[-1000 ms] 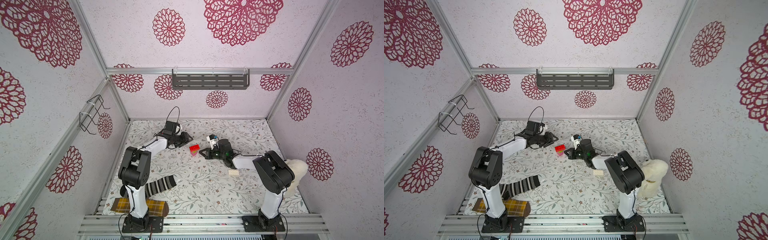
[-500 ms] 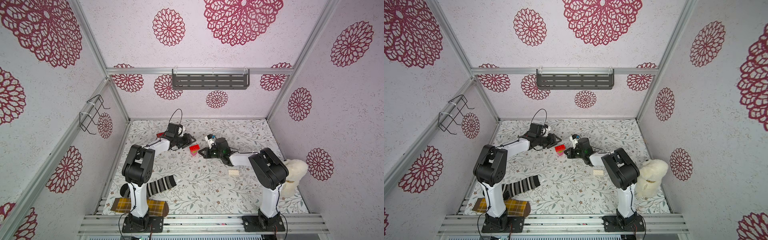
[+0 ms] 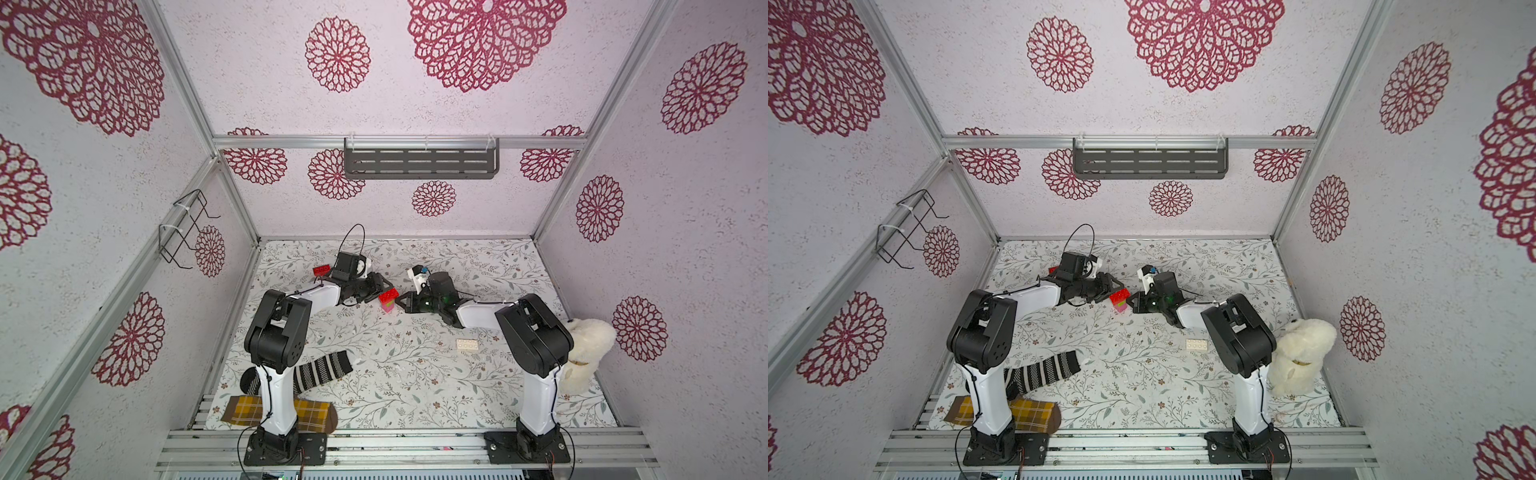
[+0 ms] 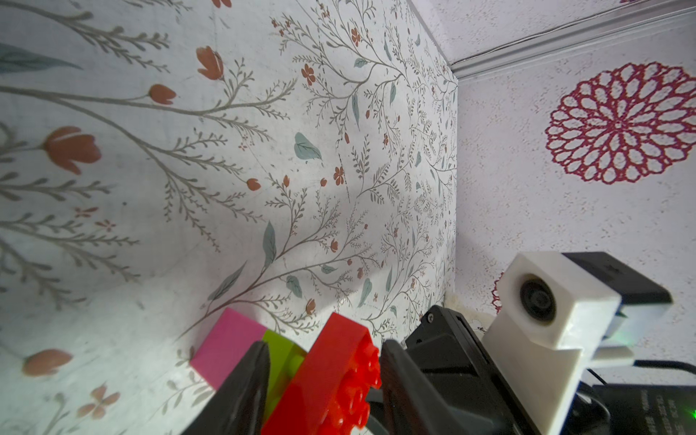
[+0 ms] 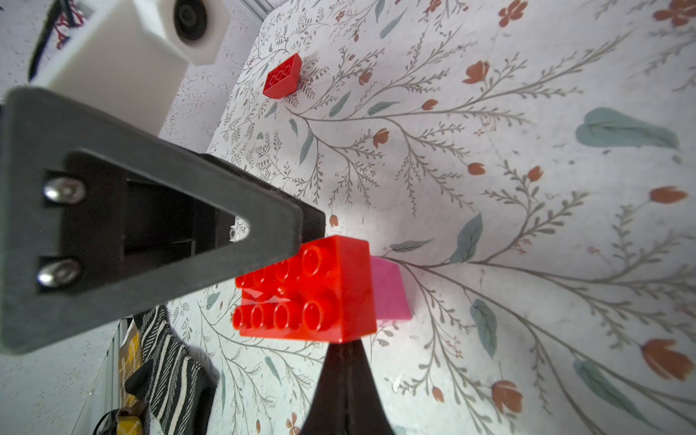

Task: Assemble an ice cream with lego
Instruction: Assemble the lego brick with the lego brick.

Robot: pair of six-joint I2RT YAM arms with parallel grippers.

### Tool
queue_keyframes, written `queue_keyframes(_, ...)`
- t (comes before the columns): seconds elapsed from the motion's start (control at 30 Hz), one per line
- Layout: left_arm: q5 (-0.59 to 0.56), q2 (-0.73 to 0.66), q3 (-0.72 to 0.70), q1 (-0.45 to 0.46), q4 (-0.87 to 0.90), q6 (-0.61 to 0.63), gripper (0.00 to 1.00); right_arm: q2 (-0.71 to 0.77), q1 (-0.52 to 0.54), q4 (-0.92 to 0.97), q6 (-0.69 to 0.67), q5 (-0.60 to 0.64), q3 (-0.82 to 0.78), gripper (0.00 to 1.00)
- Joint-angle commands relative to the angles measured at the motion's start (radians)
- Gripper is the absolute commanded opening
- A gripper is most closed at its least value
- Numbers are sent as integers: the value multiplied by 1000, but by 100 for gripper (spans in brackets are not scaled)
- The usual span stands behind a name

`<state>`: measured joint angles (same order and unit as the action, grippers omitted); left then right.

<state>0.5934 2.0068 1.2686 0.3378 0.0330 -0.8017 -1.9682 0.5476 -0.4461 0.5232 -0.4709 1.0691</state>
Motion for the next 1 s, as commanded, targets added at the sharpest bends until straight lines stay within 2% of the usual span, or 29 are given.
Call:
queue_keyframes(0.0, 6, -33, -15, 5, -32, -1, 52, -2, -2, 2, -22, 3, 26, 0)
queue_keyframes(0.57, -13, -33, -25, -18, -14, 2, 52, -20, 3, 23, -26, -3, 42, 0)
queue_keyframes(0.97, -63, -89, 0, -36, 63, 28, 61, -12, 5, 20, -26, -4, 31, 0)
